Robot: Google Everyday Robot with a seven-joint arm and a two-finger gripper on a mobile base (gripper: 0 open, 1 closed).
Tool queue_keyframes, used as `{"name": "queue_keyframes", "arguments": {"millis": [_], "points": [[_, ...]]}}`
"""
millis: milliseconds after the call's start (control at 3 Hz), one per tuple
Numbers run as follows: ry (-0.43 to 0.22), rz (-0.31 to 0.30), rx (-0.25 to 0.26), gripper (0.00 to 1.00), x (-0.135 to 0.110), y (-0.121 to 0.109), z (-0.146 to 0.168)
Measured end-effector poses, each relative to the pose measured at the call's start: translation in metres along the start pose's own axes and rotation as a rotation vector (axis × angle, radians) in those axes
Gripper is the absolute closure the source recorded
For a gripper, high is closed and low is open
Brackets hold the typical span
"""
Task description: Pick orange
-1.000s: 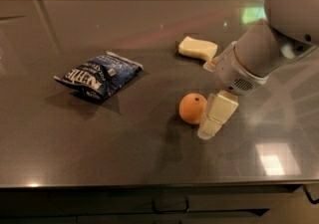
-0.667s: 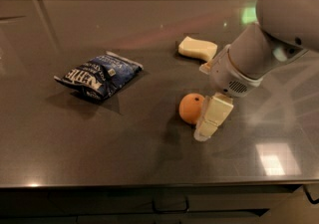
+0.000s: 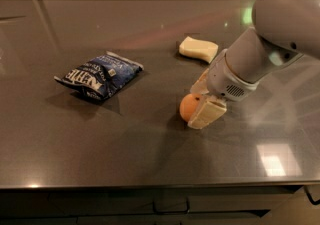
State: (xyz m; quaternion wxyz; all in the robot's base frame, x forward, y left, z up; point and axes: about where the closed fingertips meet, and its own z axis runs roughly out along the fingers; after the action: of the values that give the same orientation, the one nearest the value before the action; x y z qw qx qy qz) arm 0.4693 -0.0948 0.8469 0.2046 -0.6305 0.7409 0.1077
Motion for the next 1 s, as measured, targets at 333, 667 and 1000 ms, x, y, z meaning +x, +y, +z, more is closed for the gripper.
{"name": "queue_keyframes", "arguments": {"millis": [333, 667, 1000], "points": [[-0.015, -0.005, 0.001, 0.63, -0.004, 0.002, -0.004], [-0.023, -0.016, 0.011, 0.86, -0.014, 0.001, -0.021], [-0.020, -0.039, 0.028, 1.00, -0.028, -0.006, -0.048]]}}
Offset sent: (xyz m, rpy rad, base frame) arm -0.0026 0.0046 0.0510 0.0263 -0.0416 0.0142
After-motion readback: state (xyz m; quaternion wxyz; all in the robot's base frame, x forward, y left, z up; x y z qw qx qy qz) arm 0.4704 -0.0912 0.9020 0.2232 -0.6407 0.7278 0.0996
